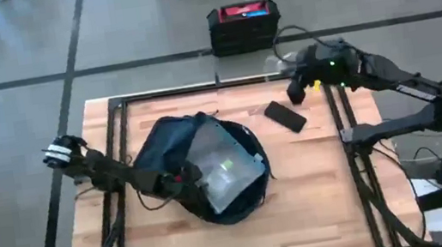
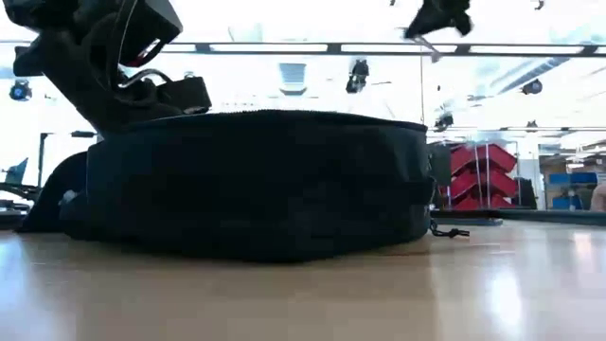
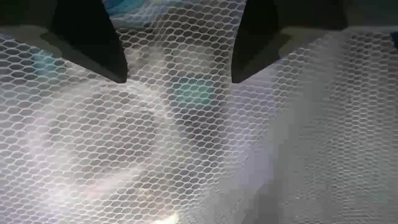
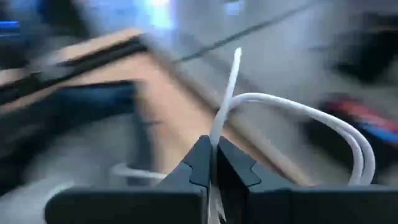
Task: Unpack backpack
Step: Remove the white charger cable from the black backpack
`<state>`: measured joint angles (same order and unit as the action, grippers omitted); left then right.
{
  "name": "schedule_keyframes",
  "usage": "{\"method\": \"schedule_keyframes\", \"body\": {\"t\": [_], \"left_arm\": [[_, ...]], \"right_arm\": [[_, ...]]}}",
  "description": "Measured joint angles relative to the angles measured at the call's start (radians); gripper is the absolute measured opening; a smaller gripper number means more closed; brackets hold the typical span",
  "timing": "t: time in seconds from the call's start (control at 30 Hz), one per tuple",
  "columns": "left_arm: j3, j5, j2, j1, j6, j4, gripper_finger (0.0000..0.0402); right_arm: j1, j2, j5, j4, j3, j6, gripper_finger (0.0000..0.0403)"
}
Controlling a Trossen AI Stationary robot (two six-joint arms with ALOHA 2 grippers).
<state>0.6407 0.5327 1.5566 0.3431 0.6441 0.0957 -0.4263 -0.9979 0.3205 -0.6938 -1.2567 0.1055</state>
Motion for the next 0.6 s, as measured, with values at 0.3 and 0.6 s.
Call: {"method": "schedule_keyframes", "body": {"t": [0.3, 0.6], "left_arm": [[0.0, 0.003, 0.0, -0.001, -0.006, -0.008, 0.0272], [0.0, 0.005, 0.0, -0.001, 0.016, -0.01, 0.0273]], "right_arm": [[0.004, 0.078, -0.369, 0.414, 0.056, 0.036, 0.0], [-0.036, 0.048, 0.182, -0.166, 0.074, -0.039, 0.0]]}}
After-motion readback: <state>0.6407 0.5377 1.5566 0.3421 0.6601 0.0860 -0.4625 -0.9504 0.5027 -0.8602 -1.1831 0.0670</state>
